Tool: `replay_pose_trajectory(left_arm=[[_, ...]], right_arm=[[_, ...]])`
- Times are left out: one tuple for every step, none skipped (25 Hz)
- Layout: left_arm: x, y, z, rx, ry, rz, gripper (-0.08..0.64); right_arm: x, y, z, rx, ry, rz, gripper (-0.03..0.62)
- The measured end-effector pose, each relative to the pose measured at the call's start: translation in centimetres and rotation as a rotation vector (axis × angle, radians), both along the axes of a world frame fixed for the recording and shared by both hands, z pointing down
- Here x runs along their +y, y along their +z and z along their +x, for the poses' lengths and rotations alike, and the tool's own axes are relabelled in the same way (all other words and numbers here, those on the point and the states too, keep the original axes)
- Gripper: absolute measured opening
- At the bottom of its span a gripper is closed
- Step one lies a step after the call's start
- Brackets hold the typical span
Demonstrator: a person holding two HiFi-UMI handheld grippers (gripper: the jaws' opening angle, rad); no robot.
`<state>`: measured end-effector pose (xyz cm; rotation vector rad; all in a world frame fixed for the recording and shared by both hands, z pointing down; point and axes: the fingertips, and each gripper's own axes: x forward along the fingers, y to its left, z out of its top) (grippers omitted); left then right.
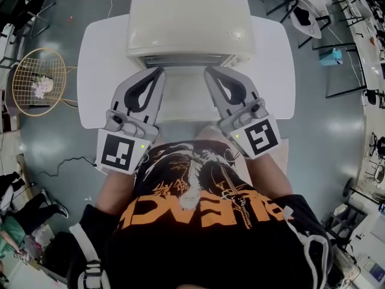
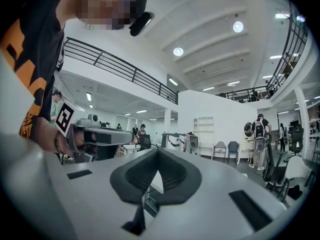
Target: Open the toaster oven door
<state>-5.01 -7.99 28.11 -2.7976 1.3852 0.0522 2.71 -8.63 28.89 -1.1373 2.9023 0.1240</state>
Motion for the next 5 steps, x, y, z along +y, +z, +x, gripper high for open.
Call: replay_pose_trajectory(left_arm=[[0.00, 0.03, -0.05, 0.000, -0.001, -0.001, 0.021], [0.01, 0.06, -0.09, 0.000, -0.002, -0.001, 0.021], [0.02, 0.09, -0.11, 0.000, -0.002, -0.002, 0.021], [0.03, 0.13, -0.12, 0.000, -0.003, -0.002, 0.021], [0.04, 0.16, -0.13, 0.001, -0.003, -0.002, 0.021]], right_arm=[[-0.01, 0.04, -0.04, 0.001, 0.000, -0.001, 0.012], [-0.01, 0.07, -0.06, 0.001, 0.001, -0.002, 0.012], [0.00, 0.11, -0.04, 0.002, 0.001, -0.003, 0.012], [0.01, 0.14, -0.02, 0.002, 0.002, -0.003, 0.012], [0.02, 0.17, 0.00, 0.003, 0.003, -0.004, 0.012]])
